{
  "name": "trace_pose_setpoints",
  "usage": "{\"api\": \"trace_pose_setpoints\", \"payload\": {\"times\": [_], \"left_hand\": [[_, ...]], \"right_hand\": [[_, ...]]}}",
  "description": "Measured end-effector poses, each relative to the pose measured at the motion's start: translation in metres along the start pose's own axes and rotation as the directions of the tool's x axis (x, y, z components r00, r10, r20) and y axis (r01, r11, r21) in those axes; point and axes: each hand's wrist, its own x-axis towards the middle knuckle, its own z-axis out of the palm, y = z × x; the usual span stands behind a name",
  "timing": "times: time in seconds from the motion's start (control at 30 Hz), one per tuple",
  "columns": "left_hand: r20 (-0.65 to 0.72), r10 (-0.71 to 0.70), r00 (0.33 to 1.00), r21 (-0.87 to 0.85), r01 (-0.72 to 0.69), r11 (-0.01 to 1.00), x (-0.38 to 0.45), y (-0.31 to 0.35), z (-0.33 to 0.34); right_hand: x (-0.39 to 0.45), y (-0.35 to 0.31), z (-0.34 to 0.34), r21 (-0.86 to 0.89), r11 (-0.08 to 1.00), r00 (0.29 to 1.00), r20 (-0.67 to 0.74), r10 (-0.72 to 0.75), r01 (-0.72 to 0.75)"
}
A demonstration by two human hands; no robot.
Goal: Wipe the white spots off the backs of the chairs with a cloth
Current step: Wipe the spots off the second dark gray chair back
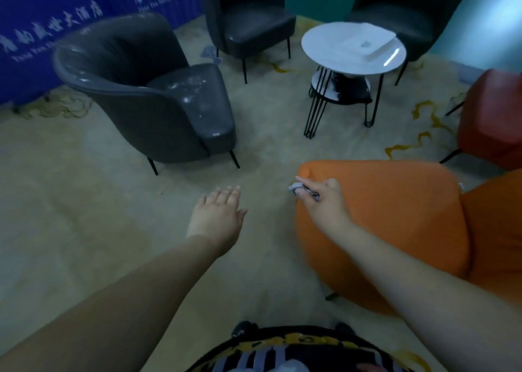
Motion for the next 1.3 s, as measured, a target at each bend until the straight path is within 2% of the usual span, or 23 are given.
{"api": "trace_pose_setpoints", "payload": {"times": [0.17,0.4,0.73,0.9,1.03,1.3], "left_hand": [[-0.023,0.011,1.000,0.018,-0.010,1.000,-0.005,-0.059,-0.016],[-0.033,-0.011,0.999,-0.015,0.010,1.000,0.004,-0.094,-0.022],[-0.057,-0.039,0.998,-0.030,0.037,0.999,0.092,-0.098,-0.040],[-0.052,-0.015,0.999,0.039,0.017,0.999,0.152,-0.095,-0.053],[-0.057,-0.078,0.995,0.028,0.079,0.996,0.185,-0.103,-0.059],[0.028,-0.071,0.997,0.045,0.069,0.997,0.250,-0.125,-0.061]], "right_hand": [[0.010,-0.051,0.046,-0.019,0.998,0.997,-0.045,-0.055,0.054],[0.034,-0.086,0.069,-0.084,0.991,0.992,-0.063,-0.111,0.106],[0.131,-0.081,0.069,-0.061,0.997,0.997,-0.057,-0.053,0.050],[0.189,-0.063,0.066,-0.031,0.999,0.999,-0.042,-0.016,0.015],[0.224,-0.056,0.065,-0.016,1.000,1.000,-0.012,0.024,-0.025],[0.290,-0.053,0.078,-0.016,0.999,0.999,-0.016,0.047,-0.047]]}}
